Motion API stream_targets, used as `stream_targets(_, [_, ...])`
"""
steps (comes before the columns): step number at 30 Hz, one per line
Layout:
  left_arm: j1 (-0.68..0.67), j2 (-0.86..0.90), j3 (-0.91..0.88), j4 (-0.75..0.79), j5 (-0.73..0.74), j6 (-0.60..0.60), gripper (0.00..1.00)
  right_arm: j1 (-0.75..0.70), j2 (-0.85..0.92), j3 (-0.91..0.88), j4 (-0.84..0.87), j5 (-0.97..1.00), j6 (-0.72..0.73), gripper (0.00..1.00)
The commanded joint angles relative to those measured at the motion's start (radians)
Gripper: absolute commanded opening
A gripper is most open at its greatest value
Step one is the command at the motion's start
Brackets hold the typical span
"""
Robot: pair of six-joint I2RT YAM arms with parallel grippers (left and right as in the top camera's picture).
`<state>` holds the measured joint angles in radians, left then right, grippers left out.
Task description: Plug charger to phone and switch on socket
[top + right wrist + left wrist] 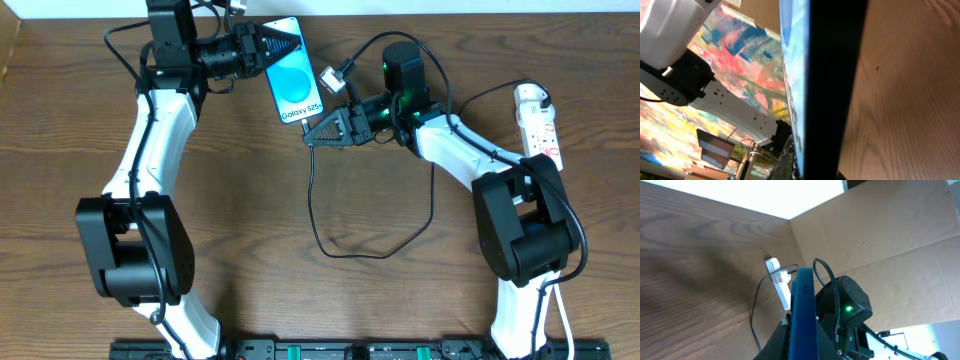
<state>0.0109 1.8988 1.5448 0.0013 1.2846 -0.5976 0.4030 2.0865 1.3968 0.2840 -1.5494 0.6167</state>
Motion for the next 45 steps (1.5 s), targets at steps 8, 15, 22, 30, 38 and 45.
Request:
stream_targets(8, [-0.002, -0.017, 0.003, 0.004, 0.044, 0.022, 0.07, 0.003, 0.004, 0.008, 0.005, -0.013, 0.000, 0.01])
stream_targets(15, [-0.002, -0.017, 0.003, 0.004, 0.069, 0.030, 0.07, 0.003, 0.004, 0.008, 0.005, -0.013, 0.000, 0.01])
stream_targets(22, [-0.002, -0.017, 0.003, 0.004, 0.070, 0.060, 0.07, 0.003, 0.004, 0.008, 0.005, -0.013, 0.000, 0.01])
stream_targets(30, [-0.002, -0.017, 0.003, 0.004, 0.069, 0.060, 0.08, 0.004, 0.004, 0.008, 0.039, -0.012, 0.027, 0.01])
stream_targets(38, [-0.029, -0.017, 0.003, 0.004, 0.069, 0.060, 0.07, 0.004, 0.004, 0.008, 0.098, -0.013, 0.068, 0.01])
stream_targets(45, [-0.031, -0.017, 0.003, 0.003, 0.070, 0.060, 0.07, 0.003, 0.004, 0.008, 0.098, -0.001, 0.068, 0.01])
